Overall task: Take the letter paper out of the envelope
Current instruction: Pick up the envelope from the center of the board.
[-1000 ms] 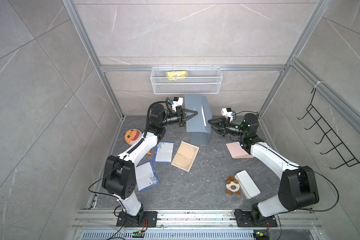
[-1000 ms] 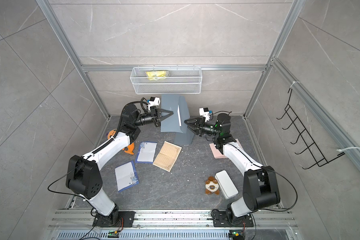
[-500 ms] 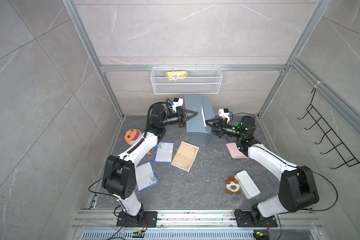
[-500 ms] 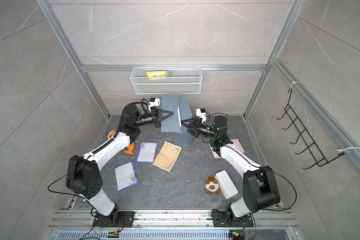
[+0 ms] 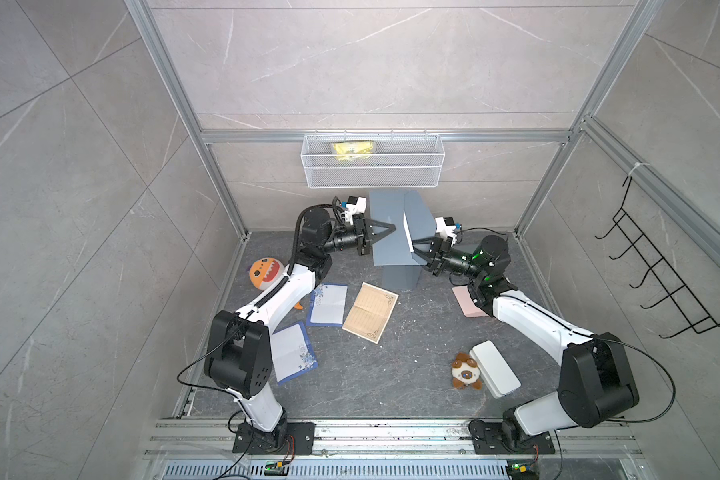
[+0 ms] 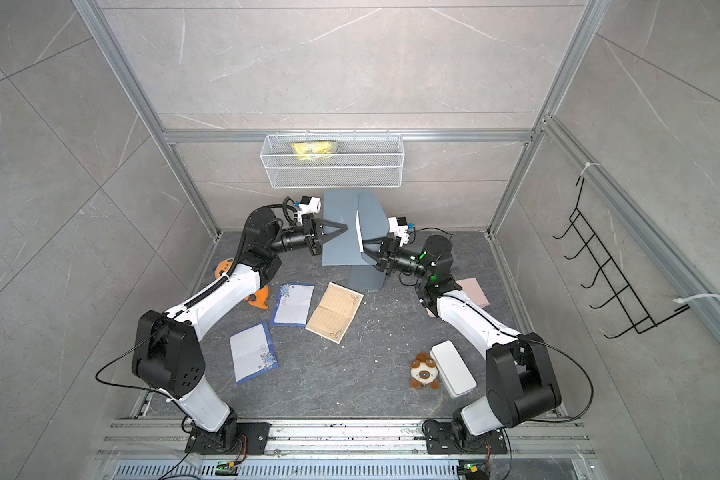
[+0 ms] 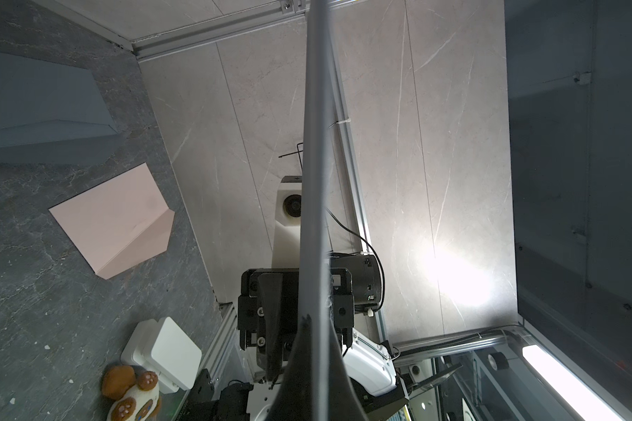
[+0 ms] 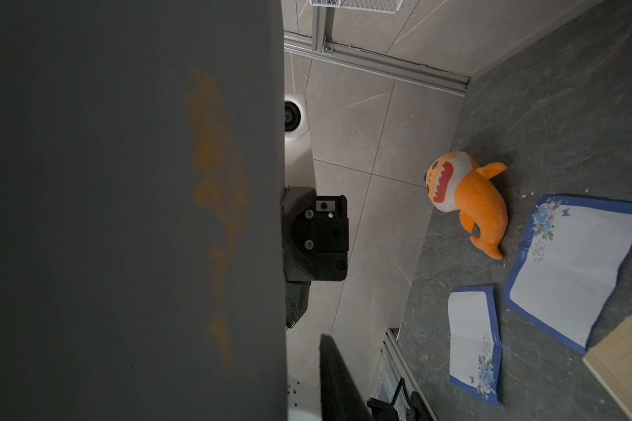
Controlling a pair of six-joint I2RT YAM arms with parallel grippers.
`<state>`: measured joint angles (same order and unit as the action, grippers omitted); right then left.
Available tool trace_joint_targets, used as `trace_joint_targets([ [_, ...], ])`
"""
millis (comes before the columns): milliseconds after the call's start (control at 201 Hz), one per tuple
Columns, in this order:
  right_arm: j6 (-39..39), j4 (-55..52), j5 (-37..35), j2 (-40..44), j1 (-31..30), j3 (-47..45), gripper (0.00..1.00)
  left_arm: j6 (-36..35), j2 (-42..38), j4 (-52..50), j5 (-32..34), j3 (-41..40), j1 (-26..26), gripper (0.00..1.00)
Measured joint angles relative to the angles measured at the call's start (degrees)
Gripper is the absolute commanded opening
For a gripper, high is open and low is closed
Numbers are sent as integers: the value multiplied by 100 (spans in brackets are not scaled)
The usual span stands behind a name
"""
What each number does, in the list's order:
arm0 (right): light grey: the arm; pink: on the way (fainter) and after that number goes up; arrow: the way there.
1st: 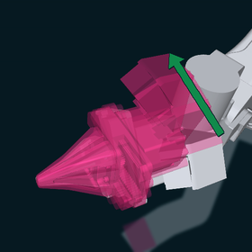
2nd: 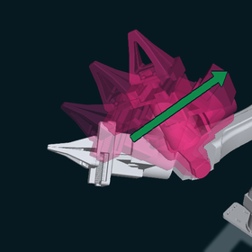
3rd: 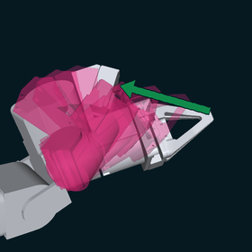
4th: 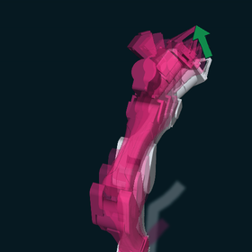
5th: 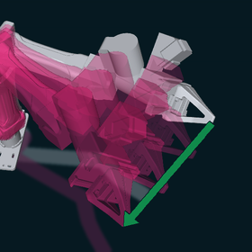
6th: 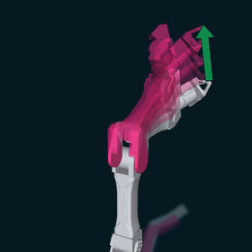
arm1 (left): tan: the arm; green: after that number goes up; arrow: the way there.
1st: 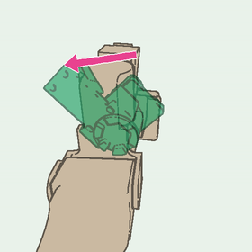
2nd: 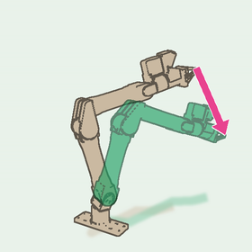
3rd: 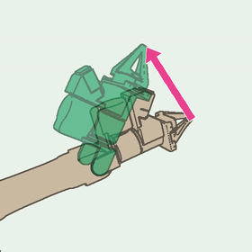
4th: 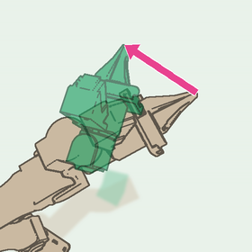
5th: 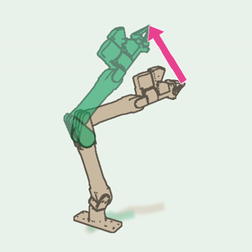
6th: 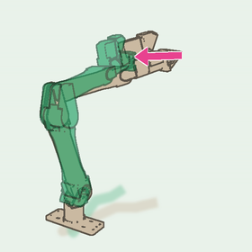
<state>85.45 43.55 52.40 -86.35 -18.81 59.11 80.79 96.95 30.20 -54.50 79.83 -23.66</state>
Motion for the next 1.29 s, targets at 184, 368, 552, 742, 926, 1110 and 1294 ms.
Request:
trace_joint_targets([
  [184,55,2,-17,0,0,0,8,-13,0,-22,0,0,0,0],
  [368,-15,-55,-52,26,0,0,0,-153,0,-208,-2,0,2,8],
  [552,-365,-656,-138,127,-11,2,0,-597,0,-798,48,22,-11,58],
  [742,-1082,-1788,-343,323,-9,125,0,-1388,-140,-2085,505,55,13,70],
  [926,-2122,-3270,-782,566,-9,461,0,-2151,-404,-3650,1268,289,105,70],
  [1110,-3469,-4948,-1668,710,-15,1005,0,-2715,-457,-4948,1954,890,109,64],
  [1294,-4830,-6126,-2841,809,-243,1416,0,-2933,-420,-5759,2317,1528,-175,61],
])
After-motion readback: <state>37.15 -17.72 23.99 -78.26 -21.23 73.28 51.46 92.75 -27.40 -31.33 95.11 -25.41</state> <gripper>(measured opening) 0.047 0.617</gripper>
